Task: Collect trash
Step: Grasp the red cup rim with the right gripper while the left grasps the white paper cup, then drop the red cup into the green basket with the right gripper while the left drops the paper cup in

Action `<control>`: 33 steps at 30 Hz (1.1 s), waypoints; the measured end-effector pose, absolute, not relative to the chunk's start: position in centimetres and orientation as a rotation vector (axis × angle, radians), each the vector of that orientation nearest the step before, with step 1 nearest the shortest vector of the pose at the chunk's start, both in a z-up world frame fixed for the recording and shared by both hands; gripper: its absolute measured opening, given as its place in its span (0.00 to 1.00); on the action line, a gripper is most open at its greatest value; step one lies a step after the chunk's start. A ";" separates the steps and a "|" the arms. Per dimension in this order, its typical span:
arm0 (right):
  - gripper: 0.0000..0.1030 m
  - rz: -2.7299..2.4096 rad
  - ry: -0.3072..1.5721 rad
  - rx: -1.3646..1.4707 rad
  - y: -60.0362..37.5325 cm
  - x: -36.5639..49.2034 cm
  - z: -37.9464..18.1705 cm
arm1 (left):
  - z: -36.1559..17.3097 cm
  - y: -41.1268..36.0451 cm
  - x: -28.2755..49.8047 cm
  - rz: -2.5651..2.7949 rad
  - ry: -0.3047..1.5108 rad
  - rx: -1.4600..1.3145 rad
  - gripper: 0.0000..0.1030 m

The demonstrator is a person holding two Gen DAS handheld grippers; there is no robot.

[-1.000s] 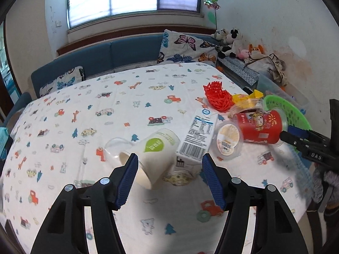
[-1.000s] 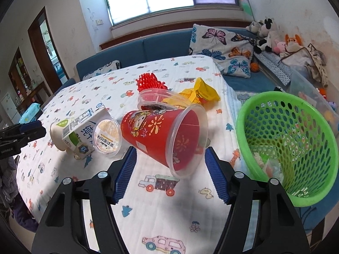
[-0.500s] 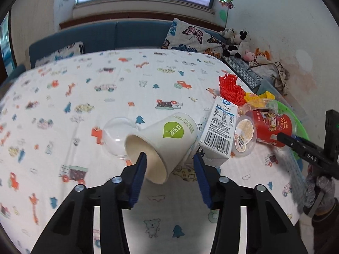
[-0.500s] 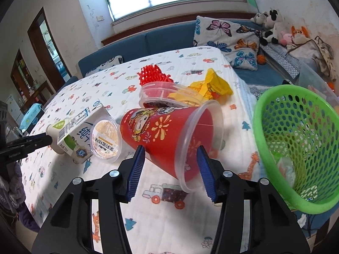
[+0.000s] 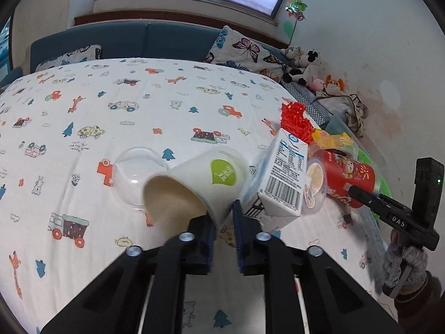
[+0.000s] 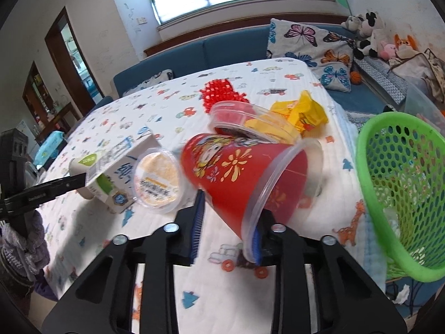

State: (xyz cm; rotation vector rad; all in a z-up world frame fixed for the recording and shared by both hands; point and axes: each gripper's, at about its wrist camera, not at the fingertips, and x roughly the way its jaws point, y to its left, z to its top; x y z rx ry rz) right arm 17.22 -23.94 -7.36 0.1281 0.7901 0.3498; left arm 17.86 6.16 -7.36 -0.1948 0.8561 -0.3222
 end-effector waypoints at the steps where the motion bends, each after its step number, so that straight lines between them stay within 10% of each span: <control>1: 0.20 0.353 0.787 0.128 -23.8 17.0 -7.3 | -7.2 6.1 17.7 -0.320 0.850 -0.193 0.03; 33: 0.09 0.351 0.608 0.243 -26.8 7.3 -1.1 | 1.0 1.8 12.3 -0.443 0.670 -0.141 0.03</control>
